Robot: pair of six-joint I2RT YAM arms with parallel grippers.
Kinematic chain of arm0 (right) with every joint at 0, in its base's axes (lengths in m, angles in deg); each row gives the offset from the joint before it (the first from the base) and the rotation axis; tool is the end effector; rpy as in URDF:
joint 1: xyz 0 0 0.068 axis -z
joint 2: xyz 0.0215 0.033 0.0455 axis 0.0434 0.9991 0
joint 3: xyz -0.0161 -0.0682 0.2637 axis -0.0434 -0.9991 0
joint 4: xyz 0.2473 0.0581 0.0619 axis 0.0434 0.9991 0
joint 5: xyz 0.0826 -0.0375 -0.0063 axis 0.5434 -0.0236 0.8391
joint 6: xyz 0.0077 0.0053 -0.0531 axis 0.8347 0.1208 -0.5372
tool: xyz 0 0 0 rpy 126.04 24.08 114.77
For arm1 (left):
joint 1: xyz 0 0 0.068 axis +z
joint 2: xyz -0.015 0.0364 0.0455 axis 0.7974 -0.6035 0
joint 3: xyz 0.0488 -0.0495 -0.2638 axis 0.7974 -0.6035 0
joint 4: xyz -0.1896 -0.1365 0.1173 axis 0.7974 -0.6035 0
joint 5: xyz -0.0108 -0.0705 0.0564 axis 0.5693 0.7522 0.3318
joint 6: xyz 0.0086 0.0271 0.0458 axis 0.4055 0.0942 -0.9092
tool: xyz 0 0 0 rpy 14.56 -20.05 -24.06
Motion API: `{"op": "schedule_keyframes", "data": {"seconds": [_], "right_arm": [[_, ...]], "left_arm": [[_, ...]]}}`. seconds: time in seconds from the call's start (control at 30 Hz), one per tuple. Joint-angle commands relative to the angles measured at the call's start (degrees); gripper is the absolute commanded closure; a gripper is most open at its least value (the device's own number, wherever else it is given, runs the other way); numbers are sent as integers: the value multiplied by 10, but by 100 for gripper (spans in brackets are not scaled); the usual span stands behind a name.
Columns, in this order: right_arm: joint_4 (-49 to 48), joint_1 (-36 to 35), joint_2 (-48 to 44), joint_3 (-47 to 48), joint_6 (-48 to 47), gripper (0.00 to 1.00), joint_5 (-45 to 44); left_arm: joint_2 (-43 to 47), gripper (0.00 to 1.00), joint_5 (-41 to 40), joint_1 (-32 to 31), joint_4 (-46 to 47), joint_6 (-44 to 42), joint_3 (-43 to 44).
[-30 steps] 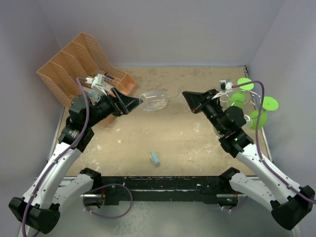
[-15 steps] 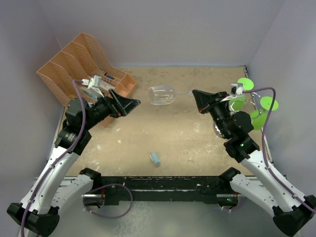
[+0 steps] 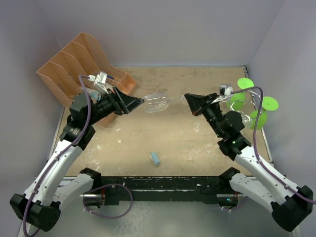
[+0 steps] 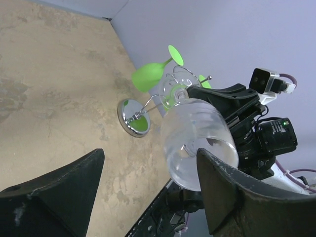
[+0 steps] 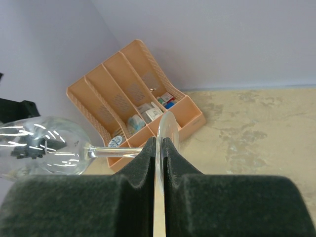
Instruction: Take the wine glass off the wine glass rack
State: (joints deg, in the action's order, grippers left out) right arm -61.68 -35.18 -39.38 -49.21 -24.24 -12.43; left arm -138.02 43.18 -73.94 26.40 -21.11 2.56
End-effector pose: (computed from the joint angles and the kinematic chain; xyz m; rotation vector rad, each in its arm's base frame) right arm 0.1676 0.1051 0.3637 0.0349 1.2953 0.9236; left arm 0.1788 -0.0866 0.3899 -0.0251 1.7366 -1.3295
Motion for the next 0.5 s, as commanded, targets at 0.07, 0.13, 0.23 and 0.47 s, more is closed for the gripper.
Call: {"op": "schedule_keyframes", "data": {"seconds": [0.07,0.13,0.23,0.47], "right_arm": [[-119,-2,8,-2,27,100,32],[-124,-2,16,-4,30,100,36],[-131,-2,27,-7,33,100,35],[-141,-2,59,-12,52,100,28]], "left_arm": [[-19,32,37,0,27,5,1],[-24,37,40,-2,26,2,1],[-36,48,20,-4,-15,-18,17],[-53,60,-55,-12,-125,-87,55]]}}
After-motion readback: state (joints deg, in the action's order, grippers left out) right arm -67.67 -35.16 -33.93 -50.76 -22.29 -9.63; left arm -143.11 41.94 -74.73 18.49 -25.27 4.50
